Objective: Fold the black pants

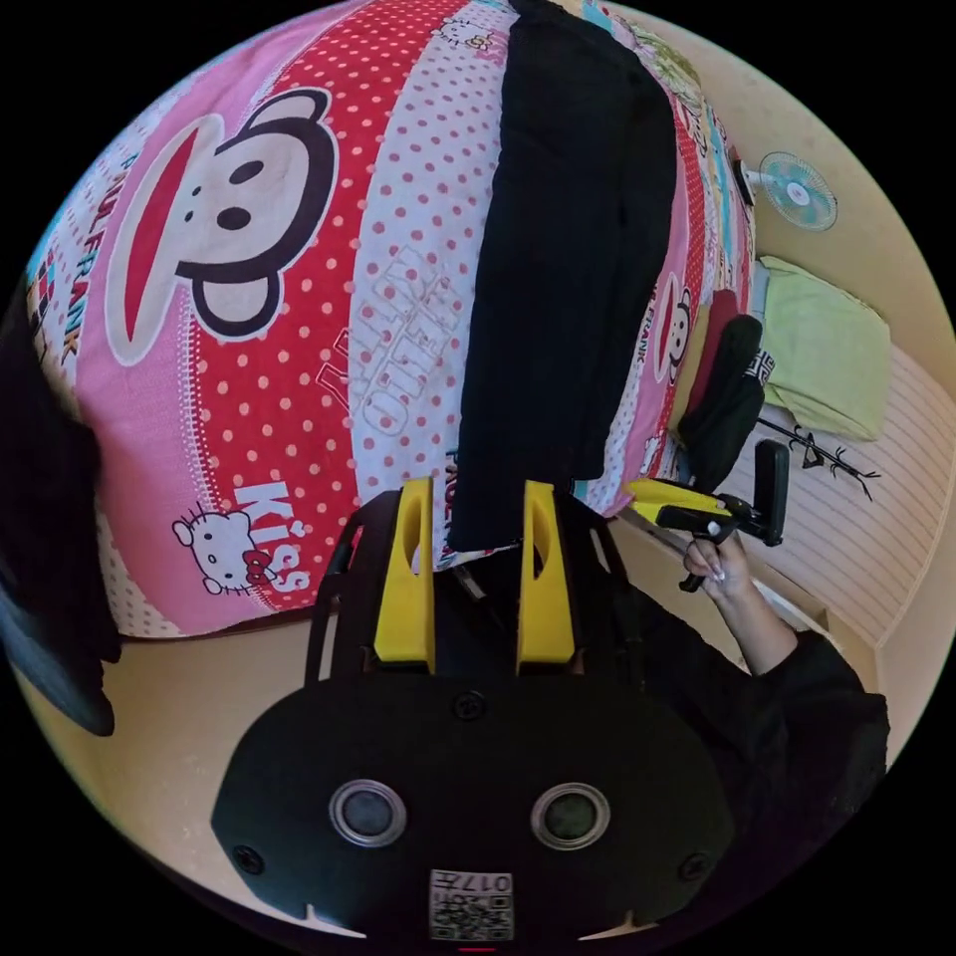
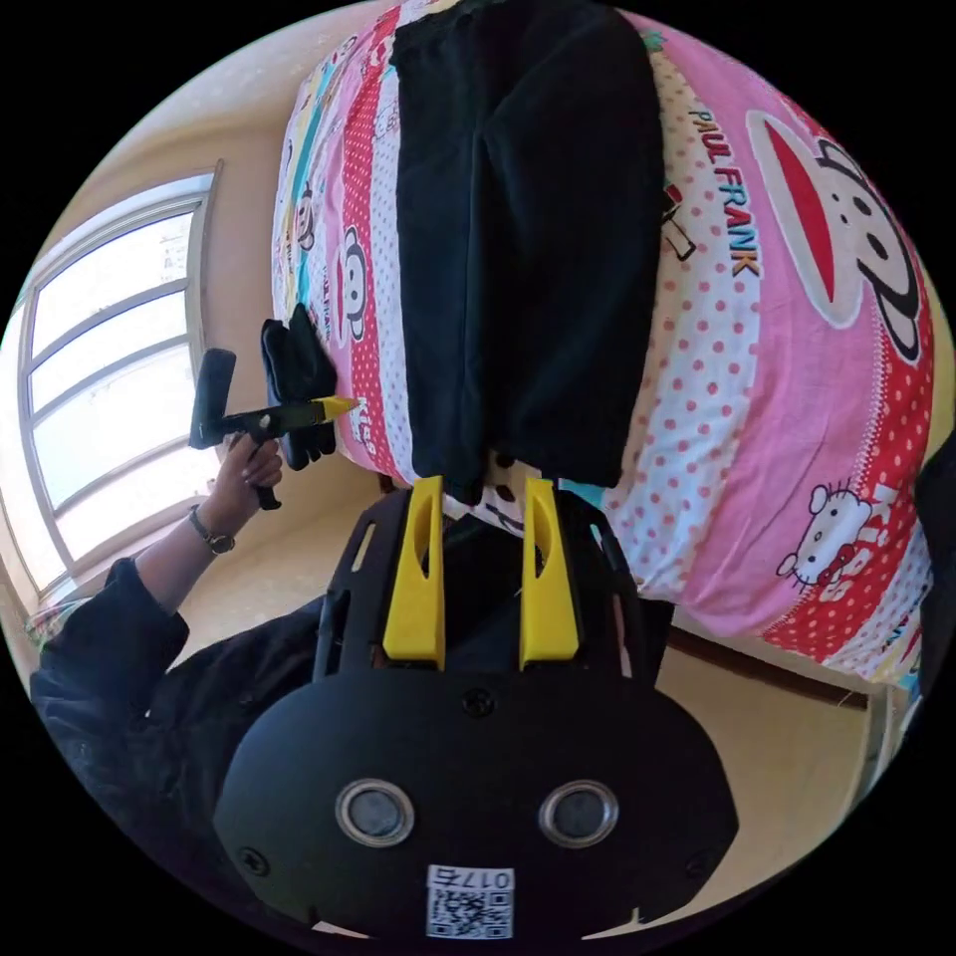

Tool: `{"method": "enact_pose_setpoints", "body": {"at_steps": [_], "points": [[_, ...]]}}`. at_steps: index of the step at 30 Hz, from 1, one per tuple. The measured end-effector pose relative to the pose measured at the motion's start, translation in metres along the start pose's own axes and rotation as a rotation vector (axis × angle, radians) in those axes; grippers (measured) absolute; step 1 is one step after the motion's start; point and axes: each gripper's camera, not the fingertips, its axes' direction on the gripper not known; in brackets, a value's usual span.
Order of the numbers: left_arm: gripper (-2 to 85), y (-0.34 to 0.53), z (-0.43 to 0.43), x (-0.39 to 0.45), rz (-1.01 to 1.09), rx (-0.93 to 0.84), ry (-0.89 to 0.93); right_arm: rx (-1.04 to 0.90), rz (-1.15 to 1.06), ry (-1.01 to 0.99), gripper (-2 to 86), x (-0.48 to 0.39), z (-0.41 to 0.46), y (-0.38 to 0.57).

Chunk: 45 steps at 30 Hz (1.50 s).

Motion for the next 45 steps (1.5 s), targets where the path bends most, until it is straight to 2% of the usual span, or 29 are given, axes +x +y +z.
{"method": "enact_pose_setpoints", "body": {"at_steps": [3,8,10,11,15,17,19,21,24,25,27,30,32,34,38,40,45], "points": [[13.6,-0.02,0.019,-0.025,-0.016,-0.048,0.003,-0.032,0.054,-0.012,12.0,0.015,0.027,-0.018],[12.0,-0.014,-0.001,-0.044,-0.035,0.074,-0.041,-0.109,0.077,-0.107,7.4,0.029,0.054,-0.021],[1.3,-0.01,-0.001,-0.054,0.046,-0.052,0.118,-0.079,0.076,-0.079,5.4,0.028,0.048,-0.014],[0.9,-0.007,-0.006,-0.057,0.056,-0.053,0.144,-0.073,0.074,-0.08,4.5,0.027,0.041,-0.01],[-0.4,0.026,-0.088,-0.075,0.146,0.08,0.167,-0.076,-0.085,-0.284,2.6,0.001,0.009,0.002],[-0.6,0.048,-0.128,-0.088,0.17,0.16,0.202,-0.086,-0.161,-0.298,2.4,-0.015,-0.003,0.007],[-0.8,0.072,-0.16,-0.11,0.169,0.22,0.202,-0.113,-0.207,-0.257,2.7,-0.024,-0.006,0.008],[-0.9,0.081,-0.16,-0.13,0.111,0.205,0.132,-0.141,-0.222,-0.214,4.1,-0.024,0.003,0.007],[-1.0,0.073,-0.12,-0.169,-0.008,-0.056,-0.133,-0.191,-0.128,-0.025,6.6,-0.003,0.016,0.002],[-1.0,0.072,-0.105,-0.182,-0.007,-0.135,-0.141,-0.167,-0.1,0.014,7.0,0.003,0.012,0.002],[-0.9,0.074,-0.097,-0.199,-0.012,-0.168,-0.061,0.033,0.069,0.15,9.8,0.031,-0.022,0.012],[-0.7,0.072,-0.098,-0.213,-0.037,-0.168,0.033,0.28,0.257,0.205,11.9,0.068,-0.063,0.032],[-0.3,0.066,-0.102,-0.213,-0.025,-0.167,0.038,0.334,0.337,0.211,12.4,0.094,-0.067,0.039],[2.1,0.053,-0.109,-0.206,0.037,-0.162,0.042,0.26,0.39,0.165,12.6,0.122,-0.049,0.036],[8.6,0.026,-0.125,-0.192,0.123,-0.137,-0.01,0.196,0.293,0.134,8.6,0.123,-0.052,0.041],[11.8,0.008,-0.135,-0.184,0.16,-0.112,0.038,0.207,0.235,0.16,6.0,0.11,-0.068,0.055],[12.5,-0.016,-0.129,-0.144,0.29,-0.081,0.046,0.266,0.304,0.442,4.8,0.109,-0.099,0.115]]}}
